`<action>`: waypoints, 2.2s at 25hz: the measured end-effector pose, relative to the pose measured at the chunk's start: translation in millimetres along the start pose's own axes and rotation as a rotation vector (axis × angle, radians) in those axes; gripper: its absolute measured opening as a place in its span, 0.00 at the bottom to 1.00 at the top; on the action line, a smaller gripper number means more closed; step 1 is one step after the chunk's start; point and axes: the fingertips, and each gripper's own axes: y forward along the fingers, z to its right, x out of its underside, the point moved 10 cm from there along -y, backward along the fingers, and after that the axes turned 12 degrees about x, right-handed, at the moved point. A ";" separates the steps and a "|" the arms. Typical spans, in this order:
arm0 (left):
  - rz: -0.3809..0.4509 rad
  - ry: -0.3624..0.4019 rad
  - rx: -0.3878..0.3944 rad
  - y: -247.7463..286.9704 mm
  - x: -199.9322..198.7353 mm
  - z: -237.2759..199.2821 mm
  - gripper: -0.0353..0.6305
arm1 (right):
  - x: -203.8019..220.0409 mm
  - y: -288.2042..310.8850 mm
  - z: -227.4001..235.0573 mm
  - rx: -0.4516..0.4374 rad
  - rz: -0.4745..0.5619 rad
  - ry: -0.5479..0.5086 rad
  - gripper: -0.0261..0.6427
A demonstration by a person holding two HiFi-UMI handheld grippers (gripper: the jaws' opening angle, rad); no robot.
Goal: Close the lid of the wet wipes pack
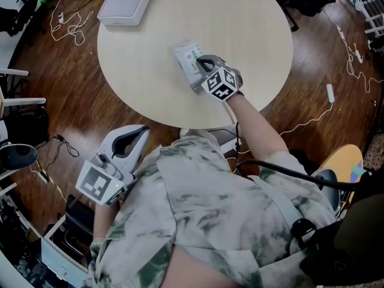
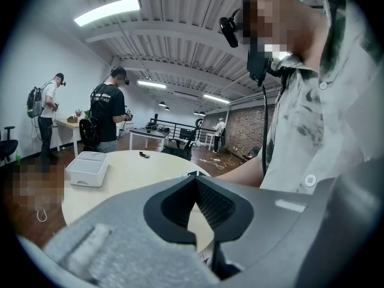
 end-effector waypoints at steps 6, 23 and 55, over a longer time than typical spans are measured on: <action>0.001 -0.003 0.003 -2.4 -0.3 -1.5 0.05 | -2.1 5.3 4.0 -0.017 -0.046 0.089 0.04; 0.052 0.061 0.015 -51.2 14.7 33.8 0.05 | -33.3 -40.7 -17.1 0.069 -0.013 0.123 0.04; 0.063 0.157 0.340 -186.7 115.8 203.5 0.06 | -147.5 -363.5 -294.4 0.195 0.181 0.226 0.04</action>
